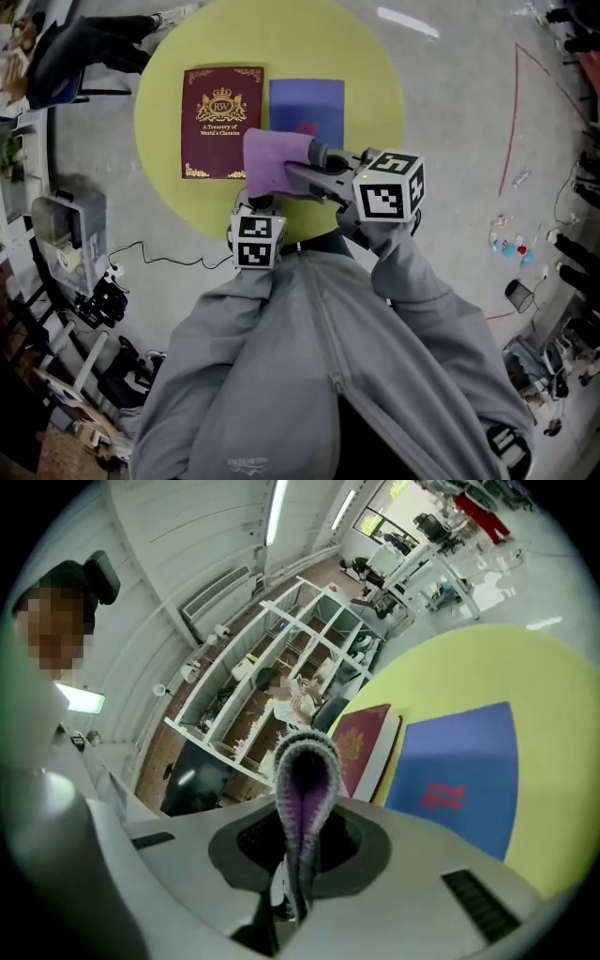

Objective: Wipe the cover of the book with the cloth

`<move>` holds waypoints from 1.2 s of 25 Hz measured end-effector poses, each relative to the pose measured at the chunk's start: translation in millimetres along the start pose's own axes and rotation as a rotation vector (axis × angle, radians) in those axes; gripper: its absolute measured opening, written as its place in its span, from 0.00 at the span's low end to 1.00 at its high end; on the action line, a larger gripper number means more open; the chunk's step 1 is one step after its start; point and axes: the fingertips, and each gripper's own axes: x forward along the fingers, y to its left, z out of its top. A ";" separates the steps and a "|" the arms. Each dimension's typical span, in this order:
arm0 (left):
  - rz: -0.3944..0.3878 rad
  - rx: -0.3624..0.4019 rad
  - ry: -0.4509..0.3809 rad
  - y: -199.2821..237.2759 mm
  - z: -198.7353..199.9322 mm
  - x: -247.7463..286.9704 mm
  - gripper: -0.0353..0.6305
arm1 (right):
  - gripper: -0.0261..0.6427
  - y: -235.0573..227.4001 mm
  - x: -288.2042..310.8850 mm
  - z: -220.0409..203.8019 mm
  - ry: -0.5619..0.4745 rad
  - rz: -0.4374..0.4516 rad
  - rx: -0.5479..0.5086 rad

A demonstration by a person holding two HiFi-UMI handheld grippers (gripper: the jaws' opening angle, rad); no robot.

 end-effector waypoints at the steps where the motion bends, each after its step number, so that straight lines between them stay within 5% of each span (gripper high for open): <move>1: 0.000 -0.003 0.001 0.4 -0.3 -0.1 0.08 | 0.13 -5.1 6.7 -6.0 0.017 0.011 0.021; 10: 0.006 0.004 -0.014 1.9 -0.4 0.2 0.08 | 0.13 -63.7 37.5 -41.3 0.089 -0.054 0.124; 19: 0.011 -0.003 -0.016 1.0 1.8 1.1 0.08 | 0.13 -94.2 49.7 -61.5 0.212 -0.242 0.082; 30: 0.019 0.014 -0.014 0.6 -2.7 1.6 0.08 | 0.13 -110.7 23.7 -65.1 0.204 -0.334 0.073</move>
